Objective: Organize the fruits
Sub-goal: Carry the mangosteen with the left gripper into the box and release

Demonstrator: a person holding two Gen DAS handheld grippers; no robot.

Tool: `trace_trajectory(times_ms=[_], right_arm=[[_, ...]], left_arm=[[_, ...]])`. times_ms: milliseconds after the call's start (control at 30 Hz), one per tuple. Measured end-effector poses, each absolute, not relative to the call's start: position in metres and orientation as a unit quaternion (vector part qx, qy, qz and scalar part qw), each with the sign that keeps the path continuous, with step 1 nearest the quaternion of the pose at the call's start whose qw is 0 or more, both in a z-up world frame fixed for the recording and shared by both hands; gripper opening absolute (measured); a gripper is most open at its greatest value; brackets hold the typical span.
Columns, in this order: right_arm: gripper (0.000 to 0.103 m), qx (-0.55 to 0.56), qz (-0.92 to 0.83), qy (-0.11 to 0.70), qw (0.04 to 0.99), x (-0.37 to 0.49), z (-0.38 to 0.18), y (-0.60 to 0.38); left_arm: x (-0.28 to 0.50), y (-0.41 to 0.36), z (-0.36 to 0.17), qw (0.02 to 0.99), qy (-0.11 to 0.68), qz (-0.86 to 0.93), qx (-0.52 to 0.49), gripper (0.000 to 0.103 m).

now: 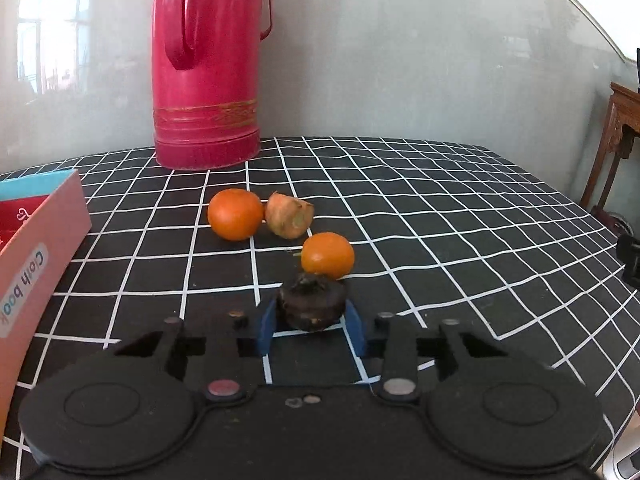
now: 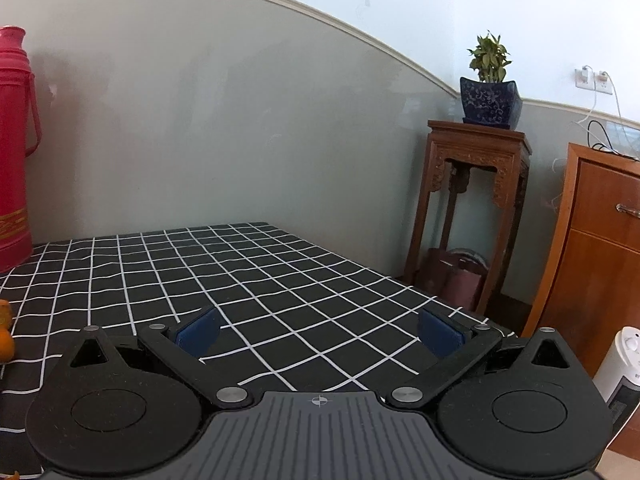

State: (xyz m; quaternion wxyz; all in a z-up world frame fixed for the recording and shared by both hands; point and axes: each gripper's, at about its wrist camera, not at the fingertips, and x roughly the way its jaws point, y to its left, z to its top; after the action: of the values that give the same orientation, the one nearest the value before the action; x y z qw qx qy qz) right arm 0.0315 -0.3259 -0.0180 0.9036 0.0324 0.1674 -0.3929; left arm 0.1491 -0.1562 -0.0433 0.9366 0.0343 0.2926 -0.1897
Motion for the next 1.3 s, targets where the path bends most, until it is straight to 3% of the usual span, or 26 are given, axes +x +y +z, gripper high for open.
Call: trace_trajectory(times_ms=[733,1300], right_arm=[[0.103,0.031,-0.310,0.158,0.937,0.054,-0.006,-0.270],[0.103,0.013,-0.219,0.162,0.962,0.083,-0.003,-0.193]], left_arm=[[0.118,-0.084,0.002,0.980,0.183,-0.071,0.037,0.028],[0.123,0.028,0.008,0.968,0.238,0.065,-0.033,0.028]])
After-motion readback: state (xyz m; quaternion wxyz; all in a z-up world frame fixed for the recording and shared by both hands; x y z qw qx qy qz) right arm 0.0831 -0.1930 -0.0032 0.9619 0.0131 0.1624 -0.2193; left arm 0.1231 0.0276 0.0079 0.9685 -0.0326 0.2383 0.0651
